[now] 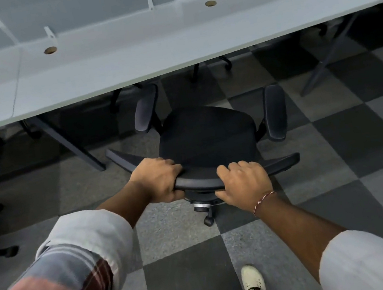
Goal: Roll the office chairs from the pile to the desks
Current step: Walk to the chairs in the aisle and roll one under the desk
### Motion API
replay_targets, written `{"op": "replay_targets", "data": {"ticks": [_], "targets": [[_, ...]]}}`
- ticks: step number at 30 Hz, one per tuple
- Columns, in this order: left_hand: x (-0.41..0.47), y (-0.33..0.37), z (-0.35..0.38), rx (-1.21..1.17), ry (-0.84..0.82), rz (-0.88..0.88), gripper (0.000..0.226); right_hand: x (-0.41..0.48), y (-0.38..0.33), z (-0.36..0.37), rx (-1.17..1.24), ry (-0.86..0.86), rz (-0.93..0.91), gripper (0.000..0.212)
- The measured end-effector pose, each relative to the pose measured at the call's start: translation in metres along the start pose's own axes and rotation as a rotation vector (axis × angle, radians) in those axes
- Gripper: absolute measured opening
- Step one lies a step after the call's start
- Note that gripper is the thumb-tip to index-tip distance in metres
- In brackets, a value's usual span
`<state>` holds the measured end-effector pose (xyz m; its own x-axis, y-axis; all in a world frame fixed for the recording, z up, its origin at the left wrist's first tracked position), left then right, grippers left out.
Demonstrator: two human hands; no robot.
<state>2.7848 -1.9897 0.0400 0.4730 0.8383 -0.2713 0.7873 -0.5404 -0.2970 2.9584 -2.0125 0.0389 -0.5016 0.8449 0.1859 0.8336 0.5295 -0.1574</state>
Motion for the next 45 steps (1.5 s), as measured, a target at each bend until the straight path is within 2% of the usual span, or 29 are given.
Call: {"op": "replay_targets", "data": {"ticks": [4, 8, 15, 24, 33, 45], "targets": [[0.004, -0.012, 0.005, -0.002, -0.012, 0.01, 0.055, 0.007, -0.006, 0.001, 0.008, 0.021, -0.003, 0.054], [0.002, -0.012, 0.004, -0.003, -0.032, -0.025, 0.048, 0.008, -0.007, 0.0, -0.003, -0.001, -0.015, 0.052], [-0.012, 0.031, -0.005, -0.034, -0.026, -0.102, 0.042, -0.023, 0.006, -0.007, -0.014, -0.151, 0.033, 0.038], [-0.054, 0.075, -0.012, -0.079, -0.047, -0.162, 0.034, -0.066, -0.003, -0.017, -0.057, -0.264, 0.05, 0.035], [-0.077, 0.112, -0.026, -0.063, -0.029, -0.106, 0.036, -0.108, -0.007, -0.026, -0.082, -0.275, 0.033, 0.034], [-0.069, 0.178, -0.054, -0.013, 0.07, 0.148, 0.037, -0.192, 0.02, -0.044, -0.076, -0.145, 0.146, 0.052]]}}
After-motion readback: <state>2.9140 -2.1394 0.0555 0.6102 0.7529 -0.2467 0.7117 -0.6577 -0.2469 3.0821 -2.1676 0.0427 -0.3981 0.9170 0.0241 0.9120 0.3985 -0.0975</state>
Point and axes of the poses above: each hand's wrist, its own x-axis towards the middle knuckle, its own z-axis out of the palm, y = z × x, the point moved 7 cm from there along x, towards the middle knuckle, and after that the axes turned 14 degrees about x, right-handed, at the moved point
